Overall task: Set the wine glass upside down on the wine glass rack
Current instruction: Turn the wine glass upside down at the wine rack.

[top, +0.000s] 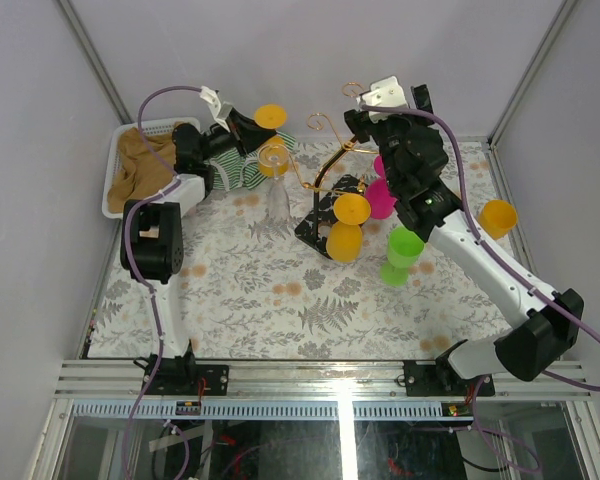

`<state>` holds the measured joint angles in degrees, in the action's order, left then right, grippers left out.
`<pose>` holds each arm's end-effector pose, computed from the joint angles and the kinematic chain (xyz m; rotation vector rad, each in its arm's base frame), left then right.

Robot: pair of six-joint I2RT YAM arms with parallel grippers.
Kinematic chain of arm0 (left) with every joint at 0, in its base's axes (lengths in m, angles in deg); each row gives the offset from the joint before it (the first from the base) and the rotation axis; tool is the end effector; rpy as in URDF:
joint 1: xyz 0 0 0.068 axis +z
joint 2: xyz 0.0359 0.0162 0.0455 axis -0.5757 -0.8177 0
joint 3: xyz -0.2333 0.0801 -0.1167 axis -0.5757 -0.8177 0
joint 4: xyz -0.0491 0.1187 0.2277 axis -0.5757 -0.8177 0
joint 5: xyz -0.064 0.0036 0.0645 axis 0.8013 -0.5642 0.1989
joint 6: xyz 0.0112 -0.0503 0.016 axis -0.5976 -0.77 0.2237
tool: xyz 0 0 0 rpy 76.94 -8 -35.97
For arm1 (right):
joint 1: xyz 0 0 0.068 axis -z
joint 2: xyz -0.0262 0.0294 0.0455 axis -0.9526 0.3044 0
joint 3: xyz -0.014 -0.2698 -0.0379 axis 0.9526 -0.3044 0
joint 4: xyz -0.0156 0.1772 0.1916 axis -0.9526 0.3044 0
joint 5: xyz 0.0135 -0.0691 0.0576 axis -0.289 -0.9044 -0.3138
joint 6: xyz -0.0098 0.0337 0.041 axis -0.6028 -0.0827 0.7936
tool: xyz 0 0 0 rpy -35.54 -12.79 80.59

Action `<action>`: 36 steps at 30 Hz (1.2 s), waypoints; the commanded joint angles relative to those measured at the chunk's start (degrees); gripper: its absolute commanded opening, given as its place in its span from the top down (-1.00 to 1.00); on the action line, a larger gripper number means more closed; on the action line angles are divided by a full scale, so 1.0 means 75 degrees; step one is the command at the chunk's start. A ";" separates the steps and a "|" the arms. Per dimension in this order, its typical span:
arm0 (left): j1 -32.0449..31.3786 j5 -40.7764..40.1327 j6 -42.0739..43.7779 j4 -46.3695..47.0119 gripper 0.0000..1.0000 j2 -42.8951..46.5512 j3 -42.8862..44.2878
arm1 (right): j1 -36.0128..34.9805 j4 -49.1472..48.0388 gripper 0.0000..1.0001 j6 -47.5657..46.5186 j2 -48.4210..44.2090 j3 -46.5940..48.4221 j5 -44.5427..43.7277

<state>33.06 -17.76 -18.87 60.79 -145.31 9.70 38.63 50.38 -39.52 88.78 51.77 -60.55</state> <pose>0.4663 -0.0476 0.2988 0.7487 1.1812 -0.9248 0.2768 0.1647 0.4659 -0.2675 1.2225 -0.2284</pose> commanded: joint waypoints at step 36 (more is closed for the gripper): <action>-0.1034 0.0979 -0.0077 0.0480 1.00 -0.1338 0.1748 | 0.0033 0.0621 -0.98 0.0193 0.0487 0.0871 0.0896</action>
<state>26.35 -12.34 -17.62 58.84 -154.67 20.70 38.65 57.02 -36.50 92.58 55.03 -54.60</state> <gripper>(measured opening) 0.142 0.990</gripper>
